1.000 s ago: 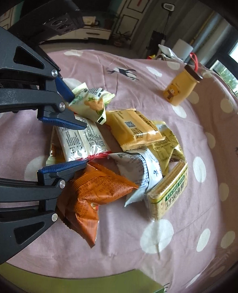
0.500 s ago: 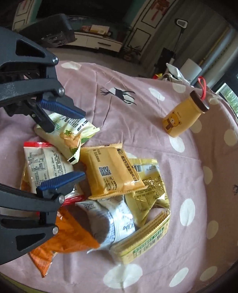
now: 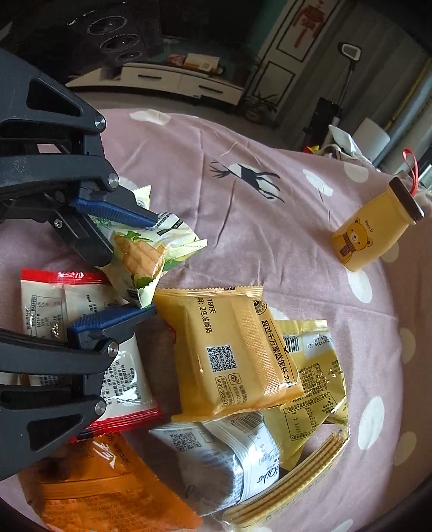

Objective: Organize snacks
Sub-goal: 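Close the right tool on the pale green rice cracker bag, then lift the rice cracker bag with the right tool over the green box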

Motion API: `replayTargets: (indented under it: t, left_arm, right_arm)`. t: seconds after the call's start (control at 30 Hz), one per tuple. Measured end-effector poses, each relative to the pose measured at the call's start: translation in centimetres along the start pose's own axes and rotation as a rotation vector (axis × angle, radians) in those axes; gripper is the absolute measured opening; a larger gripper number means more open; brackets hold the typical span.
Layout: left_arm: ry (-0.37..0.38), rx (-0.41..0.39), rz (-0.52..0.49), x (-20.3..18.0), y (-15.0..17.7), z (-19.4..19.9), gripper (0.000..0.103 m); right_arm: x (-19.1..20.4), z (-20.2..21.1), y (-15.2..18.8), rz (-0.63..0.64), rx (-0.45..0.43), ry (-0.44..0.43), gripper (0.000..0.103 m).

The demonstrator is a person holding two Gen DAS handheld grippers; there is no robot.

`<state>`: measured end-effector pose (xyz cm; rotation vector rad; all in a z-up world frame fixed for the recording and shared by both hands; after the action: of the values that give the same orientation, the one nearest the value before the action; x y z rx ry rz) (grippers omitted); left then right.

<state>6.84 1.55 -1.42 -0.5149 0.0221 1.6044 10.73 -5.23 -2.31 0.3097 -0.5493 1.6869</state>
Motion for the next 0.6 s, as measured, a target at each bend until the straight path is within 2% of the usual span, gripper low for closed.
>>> replayTargets:
  t: [0.4, 0.6]
  left_arm:
    - [0.032, -0.164, -0.133, -3.4, 0.2, 4.0, 0.039]
    - [0.082, -0.224, -0.204, -5.6, 0.7, 5.6, 0.04]
  right_arm:
    - [1.5, 5.5, 1.5, -0.001, -0.193, 0.016, 0.049]
    - [1.7, 8.9, 2.6, -0.01, -0.3, 0.026, 0.049]
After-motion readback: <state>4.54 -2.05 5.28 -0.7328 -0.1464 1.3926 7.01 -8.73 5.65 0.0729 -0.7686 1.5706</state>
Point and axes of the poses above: each gripper's, at about its wrist camera, not at the fingertips, and z roughly against the way its jaws point, x to its left, y to its underside, the point moved 7 cm from there along -z, roughly the way its jaws point, and after that the axes turned 10 degrees about x, right-handed, at the moved point
